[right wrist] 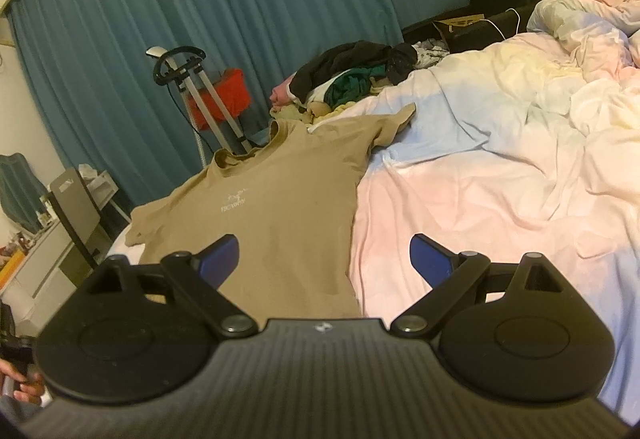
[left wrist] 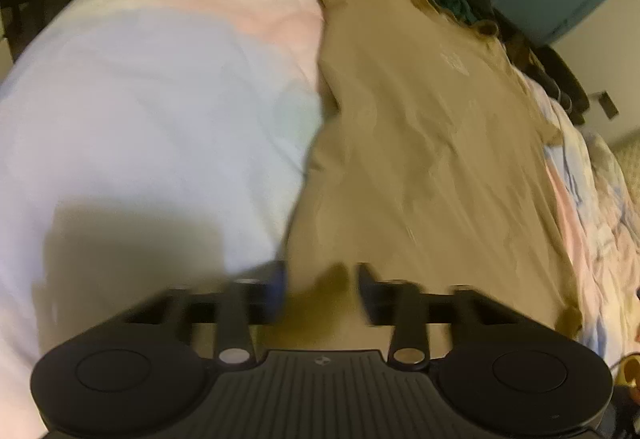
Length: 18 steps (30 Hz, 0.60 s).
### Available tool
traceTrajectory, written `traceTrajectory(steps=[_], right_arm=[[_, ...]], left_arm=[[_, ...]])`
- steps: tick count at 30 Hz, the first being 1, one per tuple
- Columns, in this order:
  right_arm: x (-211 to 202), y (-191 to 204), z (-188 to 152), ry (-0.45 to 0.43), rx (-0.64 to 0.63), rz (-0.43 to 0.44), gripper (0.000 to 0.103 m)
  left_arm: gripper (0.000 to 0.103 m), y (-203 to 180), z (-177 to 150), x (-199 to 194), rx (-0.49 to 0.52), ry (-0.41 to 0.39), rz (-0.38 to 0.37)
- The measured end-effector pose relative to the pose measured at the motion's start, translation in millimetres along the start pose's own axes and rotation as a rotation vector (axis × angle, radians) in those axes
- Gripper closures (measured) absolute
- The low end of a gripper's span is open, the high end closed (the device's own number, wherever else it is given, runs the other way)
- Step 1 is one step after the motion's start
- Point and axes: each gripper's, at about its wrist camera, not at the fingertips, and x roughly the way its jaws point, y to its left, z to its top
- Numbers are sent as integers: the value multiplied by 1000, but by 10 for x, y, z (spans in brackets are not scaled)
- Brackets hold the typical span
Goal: Fold clothes
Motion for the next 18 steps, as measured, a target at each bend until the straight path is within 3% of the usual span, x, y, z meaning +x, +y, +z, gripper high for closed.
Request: traceTrajectory(steps=[1, 6, 13, 16, 18], right_arm=[[5, 4, -10, 3, -2, -3, 9], [14, 26, -28, 5, -16, -12, 9], [43, 53, -34, 13, -37, -10, 9], [23, 95, -45, 4, -61, -12, 9], [14, 122, -47, -5, -73, -12, 9]], left_arm=[[101, -12, -2, 8, 14, 10, -7], [101, -90, -103, -233, 66, -17, 13], [99, -247, -246, -301, 100, -13, 111], [78, -437, -239, -414, 137, -70, 142], [49, -600, -232, -505, 171, -120, 166]])
